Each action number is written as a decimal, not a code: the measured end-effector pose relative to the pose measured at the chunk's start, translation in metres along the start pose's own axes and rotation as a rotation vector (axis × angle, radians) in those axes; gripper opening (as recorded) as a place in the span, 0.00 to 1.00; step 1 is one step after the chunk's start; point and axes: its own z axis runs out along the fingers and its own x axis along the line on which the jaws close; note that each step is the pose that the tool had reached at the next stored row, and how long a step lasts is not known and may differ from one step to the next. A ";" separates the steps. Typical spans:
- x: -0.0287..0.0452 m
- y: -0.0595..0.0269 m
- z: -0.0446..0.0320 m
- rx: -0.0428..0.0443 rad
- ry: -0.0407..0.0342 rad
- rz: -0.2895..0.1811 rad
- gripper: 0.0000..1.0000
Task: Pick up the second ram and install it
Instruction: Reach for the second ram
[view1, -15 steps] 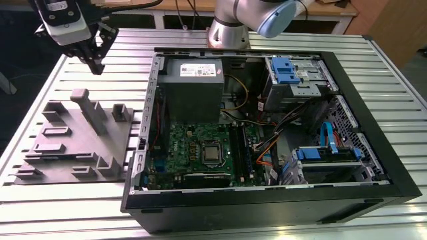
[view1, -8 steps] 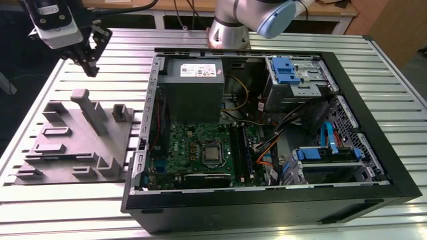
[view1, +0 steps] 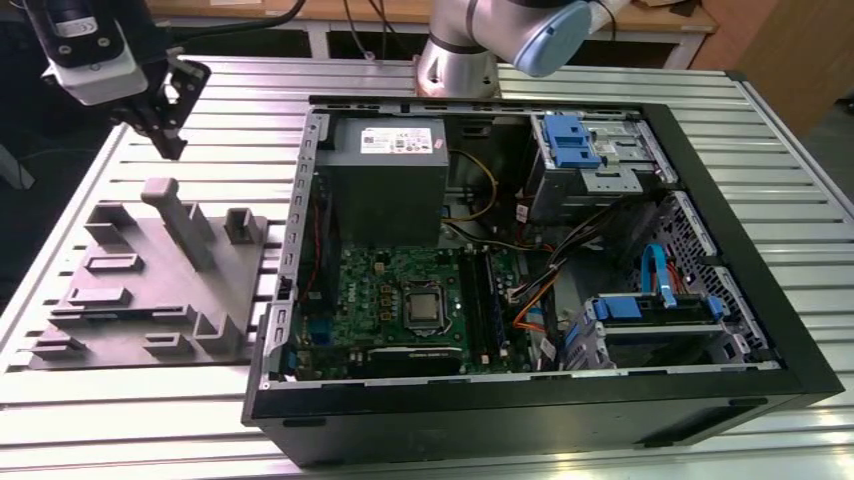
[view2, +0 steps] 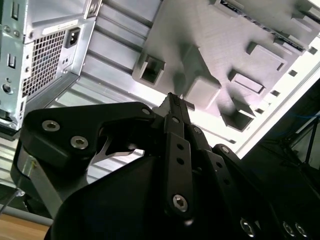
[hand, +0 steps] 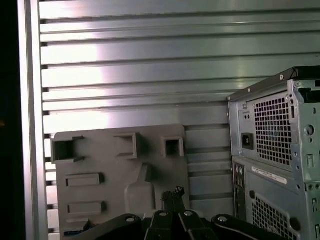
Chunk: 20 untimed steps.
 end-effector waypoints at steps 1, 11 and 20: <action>0.0012 -0.0011 0.0003 -0.0001 0.0000 0.000 0.10; 0.0095 -0.0160 0.0026 -0.0001 -0.0001 0.000 0.10; 0.0173 -0.0288 0.0054 -0.0001 -0.0001 0.000 0.10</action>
